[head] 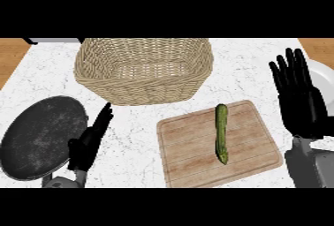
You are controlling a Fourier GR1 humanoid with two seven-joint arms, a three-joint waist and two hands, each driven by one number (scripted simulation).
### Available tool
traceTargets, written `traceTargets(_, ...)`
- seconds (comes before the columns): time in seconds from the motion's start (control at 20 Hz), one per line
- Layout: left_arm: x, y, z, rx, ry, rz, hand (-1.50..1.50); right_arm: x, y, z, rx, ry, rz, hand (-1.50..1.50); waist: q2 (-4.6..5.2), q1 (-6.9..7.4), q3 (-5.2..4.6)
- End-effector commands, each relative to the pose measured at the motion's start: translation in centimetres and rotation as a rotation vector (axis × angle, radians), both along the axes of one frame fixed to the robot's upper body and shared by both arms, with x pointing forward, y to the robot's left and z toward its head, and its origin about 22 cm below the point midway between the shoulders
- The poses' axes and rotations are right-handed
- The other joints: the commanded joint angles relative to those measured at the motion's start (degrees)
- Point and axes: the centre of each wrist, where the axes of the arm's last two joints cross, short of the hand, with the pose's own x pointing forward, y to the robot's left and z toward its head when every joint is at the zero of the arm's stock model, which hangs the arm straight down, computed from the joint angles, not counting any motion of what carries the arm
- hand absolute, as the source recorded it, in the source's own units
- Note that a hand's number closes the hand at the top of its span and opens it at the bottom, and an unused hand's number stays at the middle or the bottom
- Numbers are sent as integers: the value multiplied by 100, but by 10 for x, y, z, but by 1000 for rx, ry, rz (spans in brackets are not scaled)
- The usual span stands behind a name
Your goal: Pick the squash from the cutting board and place it in the basket
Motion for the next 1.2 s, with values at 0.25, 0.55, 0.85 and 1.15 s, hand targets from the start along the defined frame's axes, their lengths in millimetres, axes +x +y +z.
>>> traceTargets(0.25,-25,52,-29,30,337,209,0,39,38,27,-57,-99,401,150,234,269,-29)
traceTargets(0.55,-32,59,-31,44,389,212,0,-4,147,-6,-372,-171,597,-150,156,113,-49)
traceTargets(0.85,-38,66,-24,26,414,239,0,14,125,30,-821,-118,300,-150,62,-40,-69)
traceTargets(1.15,-40,57,-25,-11,429,250,0,21,87,97,-1240,-81,144,-150,54,-222,-64)
